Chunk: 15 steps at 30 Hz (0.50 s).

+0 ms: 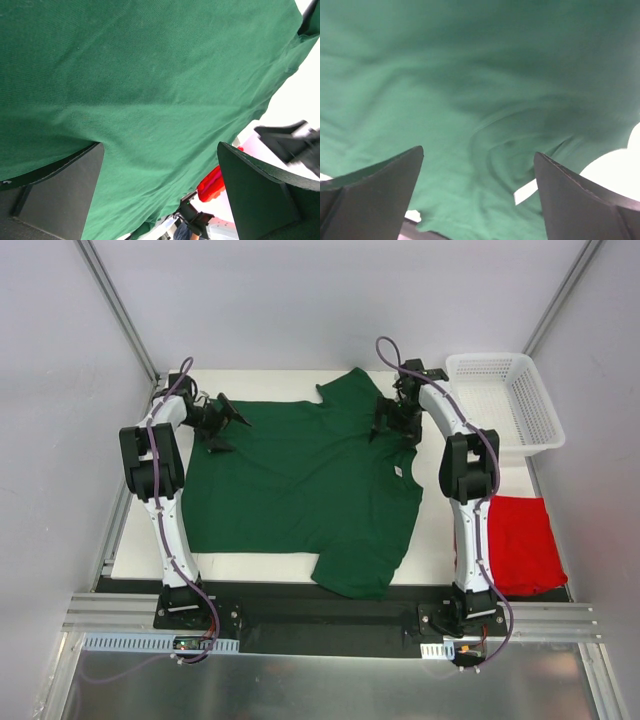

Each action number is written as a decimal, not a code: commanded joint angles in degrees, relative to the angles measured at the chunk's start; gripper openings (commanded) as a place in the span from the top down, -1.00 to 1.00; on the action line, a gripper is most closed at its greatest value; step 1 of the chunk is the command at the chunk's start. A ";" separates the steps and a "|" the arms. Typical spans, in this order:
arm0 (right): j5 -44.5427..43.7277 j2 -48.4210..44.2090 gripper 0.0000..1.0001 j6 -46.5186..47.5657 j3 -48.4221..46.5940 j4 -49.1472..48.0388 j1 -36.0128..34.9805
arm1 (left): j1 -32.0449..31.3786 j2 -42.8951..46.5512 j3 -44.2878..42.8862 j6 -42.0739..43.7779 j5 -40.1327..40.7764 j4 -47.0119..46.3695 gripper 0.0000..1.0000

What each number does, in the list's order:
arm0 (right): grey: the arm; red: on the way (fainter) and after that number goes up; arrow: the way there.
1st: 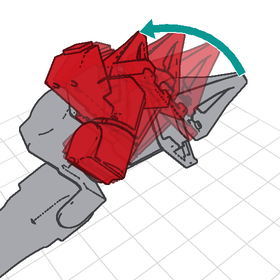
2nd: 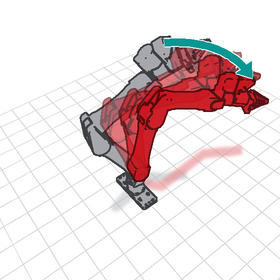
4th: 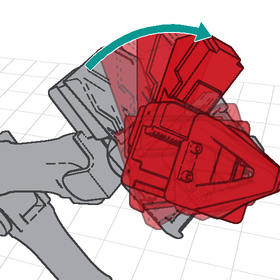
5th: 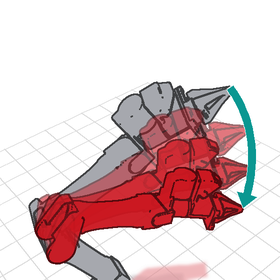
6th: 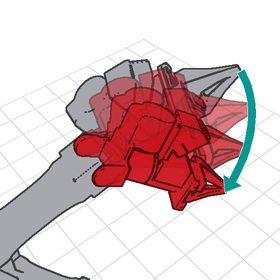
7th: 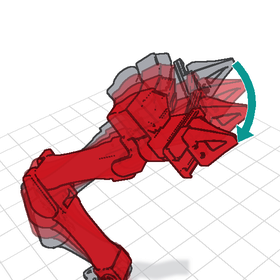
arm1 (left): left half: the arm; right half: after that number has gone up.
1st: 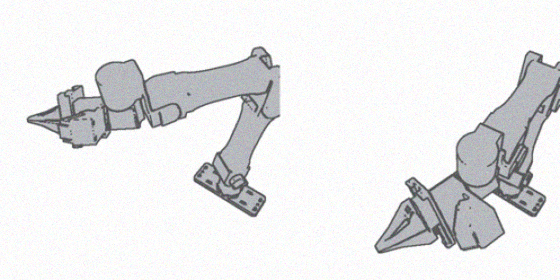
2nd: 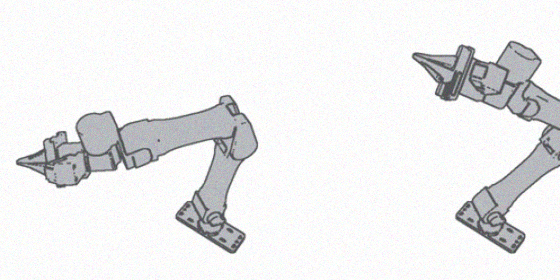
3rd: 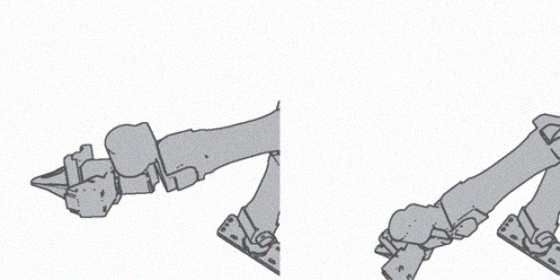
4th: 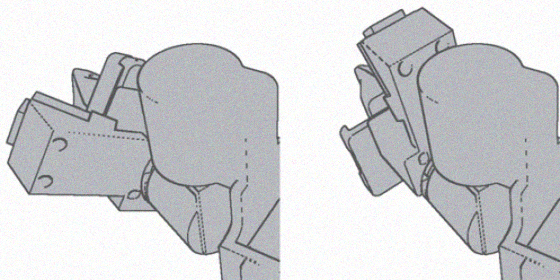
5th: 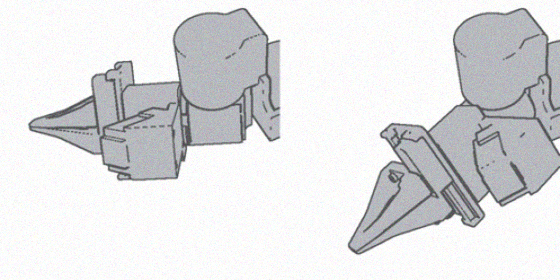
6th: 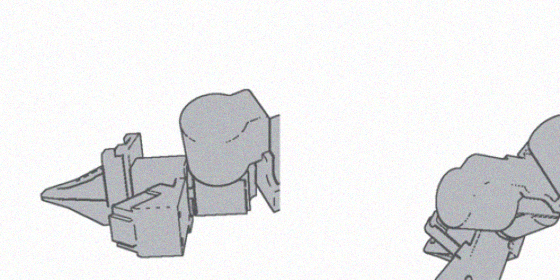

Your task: Fold and stack the t-shirts

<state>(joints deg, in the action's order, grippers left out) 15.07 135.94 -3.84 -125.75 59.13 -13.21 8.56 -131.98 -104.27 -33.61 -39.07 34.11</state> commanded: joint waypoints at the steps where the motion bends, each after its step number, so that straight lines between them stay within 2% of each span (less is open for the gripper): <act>1: -4.17 4.15 -0.92 -0.82 -2.21 0.54 0.38 | -0.65 3.21 2.83 -0.32 -1.01 -0.36 -0.98; 8: -3.74 5.39 -0.92 -0.30 -2.30 0.37 4.15 | -0.38 10.34 4.60 -3.74 -2.23 -0.53 -0.99; 15: -1.54 5.04 -0.92 -0.38 -2.04 0.11 5.30 | -0.21 10.35 -3.56 -8.40 -4.26 -1.06 -0.99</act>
<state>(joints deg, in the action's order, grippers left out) 13.56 140.97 -4.45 -126.74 58.83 -8.54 8.58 -124.95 -101.95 -38.59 -40.97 33.69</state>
